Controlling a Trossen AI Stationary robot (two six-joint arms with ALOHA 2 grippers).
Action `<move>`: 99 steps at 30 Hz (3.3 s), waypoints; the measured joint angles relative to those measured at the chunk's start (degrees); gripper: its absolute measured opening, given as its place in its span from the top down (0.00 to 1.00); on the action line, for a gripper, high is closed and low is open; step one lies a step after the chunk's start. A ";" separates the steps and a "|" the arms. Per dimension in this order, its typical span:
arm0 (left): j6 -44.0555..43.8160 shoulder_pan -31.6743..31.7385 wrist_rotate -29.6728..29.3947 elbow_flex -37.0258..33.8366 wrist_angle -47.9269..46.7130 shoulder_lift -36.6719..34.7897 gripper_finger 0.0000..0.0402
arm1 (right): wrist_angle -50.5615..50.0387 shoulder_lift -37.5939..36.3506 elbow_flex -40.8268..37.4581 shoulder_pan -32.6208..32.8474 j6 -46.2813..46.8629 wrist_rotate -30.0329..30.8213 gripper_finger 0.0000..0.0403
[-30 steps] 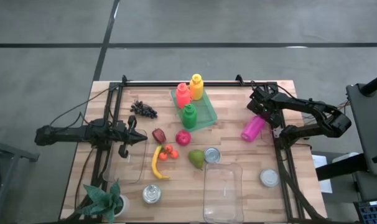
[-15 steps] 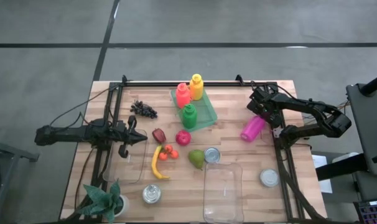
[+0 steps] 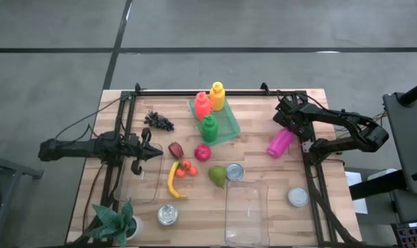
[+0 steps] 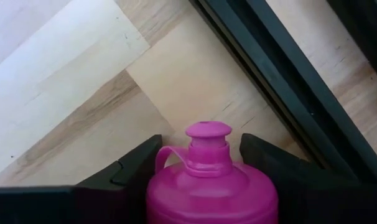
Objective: Pick & Place Food Item
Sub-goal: Put the pink water bottle into the green bin
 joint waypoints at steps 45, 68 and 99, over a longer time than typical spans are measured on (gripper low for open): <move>0.00 0.02 0.00 0.01 0.01 0.00 1.00 | 2.40 -0.04 -0.66 -0.02 -1.83 1.09 0.47; 0.00 0.02 0.00 0.00 0.00 0.00 1.00 | 2.57 -0.02 -0.70 -0.02 -3.04 1.46 0.51; 0.00 0.02 -0.02 0.00 0.01 0.00 1.00 | 3.24 0.00 -0.70 0.00 -2.99 2.16 0.41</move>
